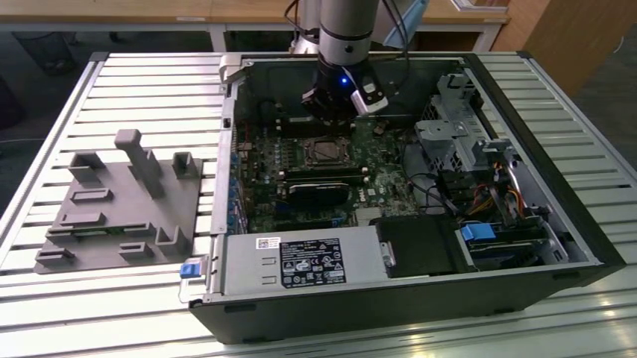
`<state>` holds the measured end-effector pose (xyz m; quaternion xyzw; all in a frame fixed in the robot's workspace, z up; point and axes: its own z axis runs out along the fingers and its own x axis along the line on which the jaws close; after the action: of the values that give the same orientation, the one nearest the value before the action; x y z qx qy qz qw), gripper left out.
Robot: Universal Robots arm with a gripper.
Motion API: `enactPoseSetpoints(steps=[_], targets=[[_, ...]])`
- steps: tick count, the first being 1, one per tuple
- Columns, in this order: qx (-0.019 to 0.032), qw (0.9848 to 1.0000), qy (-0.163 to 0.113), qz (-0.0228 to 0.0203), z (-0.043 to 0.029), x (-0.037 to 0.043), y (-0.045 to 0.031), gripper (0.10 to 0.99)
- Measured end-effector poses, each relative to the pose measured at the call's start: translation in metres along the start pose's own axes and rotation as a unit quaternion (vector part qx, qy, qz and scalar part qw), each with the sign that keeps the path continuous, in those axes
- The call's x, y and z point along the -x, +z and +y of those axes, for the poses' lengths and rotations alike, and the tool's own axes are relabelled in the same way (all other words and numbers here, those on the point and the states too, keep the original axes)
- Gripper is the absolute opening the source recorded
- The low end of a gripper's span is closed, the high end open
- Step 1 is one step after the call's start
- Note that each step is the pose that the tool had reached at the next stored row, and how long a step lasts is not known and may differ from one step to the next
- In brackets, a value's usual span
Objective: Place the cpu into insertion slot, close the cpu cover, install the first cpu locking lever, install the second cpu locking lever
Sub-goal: 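Install the first cpu locking lever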
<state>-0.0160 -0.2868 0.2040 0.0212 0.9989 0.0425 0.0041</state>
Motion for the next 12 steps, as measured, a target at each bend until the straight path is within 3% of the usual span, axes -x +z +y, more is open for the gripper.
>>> enactPoseSetpoints(steps=[12], targets=[[-0.0003,1.0000,0.000,0.0000,-0.0004,0.0002,0.0046,0.106]])
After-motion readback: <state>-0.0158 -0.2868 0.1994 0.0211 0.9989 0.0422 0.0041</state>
